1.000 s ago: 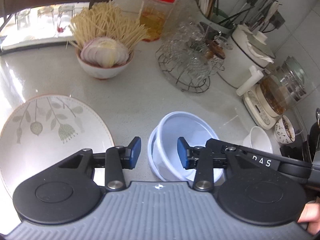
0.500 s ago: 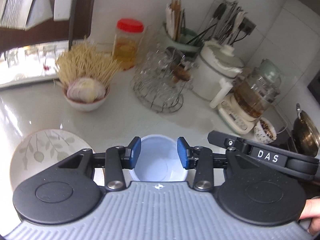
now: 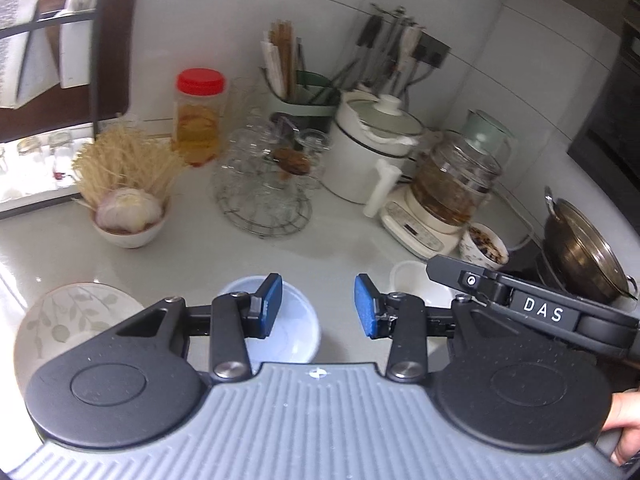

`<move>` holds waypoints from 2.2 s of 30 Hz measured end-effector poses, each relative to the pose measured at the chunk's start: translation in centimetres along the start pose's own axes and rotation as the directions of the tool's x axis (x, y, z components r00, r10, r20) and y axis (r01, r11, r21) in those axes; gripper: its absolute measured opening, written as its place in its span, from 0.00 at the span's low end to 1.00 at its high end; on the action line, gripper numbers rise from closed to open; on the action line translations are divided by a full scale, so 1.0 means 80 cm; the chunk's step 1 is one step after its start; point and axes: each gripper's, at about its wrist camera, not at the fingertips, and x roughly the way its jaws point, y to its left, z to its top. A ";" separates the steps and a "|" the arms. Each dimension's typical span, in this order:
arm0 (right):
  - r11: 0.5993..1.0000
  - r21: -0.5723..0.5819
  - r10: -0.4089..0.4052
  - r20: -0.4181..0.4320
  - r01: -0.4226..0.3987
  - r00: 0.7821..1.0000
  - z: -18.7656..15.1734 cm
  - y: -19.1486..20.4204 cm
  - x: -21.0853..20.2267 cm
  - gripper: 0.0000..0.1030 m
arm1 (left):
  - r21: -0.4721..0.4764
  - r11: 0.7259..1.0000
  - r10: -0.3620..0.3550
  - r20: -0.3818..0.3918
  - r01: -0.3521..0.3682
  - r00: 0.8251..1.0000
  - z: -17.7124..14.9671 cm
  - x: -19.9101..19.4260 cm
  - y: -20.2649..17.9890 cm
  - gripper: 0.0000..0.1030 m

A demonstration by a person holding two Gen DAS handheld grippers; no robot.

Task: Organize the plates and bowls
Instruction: 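Withdraw both tools and move them toward the white ceramic bowl, then bring both open grippers down around the rim of the white ceramic bowl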

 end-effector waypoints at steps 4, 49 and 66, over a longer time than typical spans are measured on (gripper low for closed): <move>0.999 -0.004 -0.032 0.015 0.032 0.999 -0.004 -0.008 -0.020 0.39 | 0.028 0.999 -0.031 -0.015 0.032 0.999 -0.008 0.003 -0.022 0.44; 0.938 0.200 -0.247 -0.184 0.282 0.951 -0.002 -0.207 0.053 0.39 | 0.089 0.990 -0.076 -0.319 0.109 0.945 0.018 0.260 -0.120 0.50; 0.914 0.241 -0.239 -0.331 0.327 0.913 -0.008 -0.271 0.131 0.38 | 0.069 0.992 -0.066 -0.430 0.106 0.900 0.010 0.375 -0.129 0.50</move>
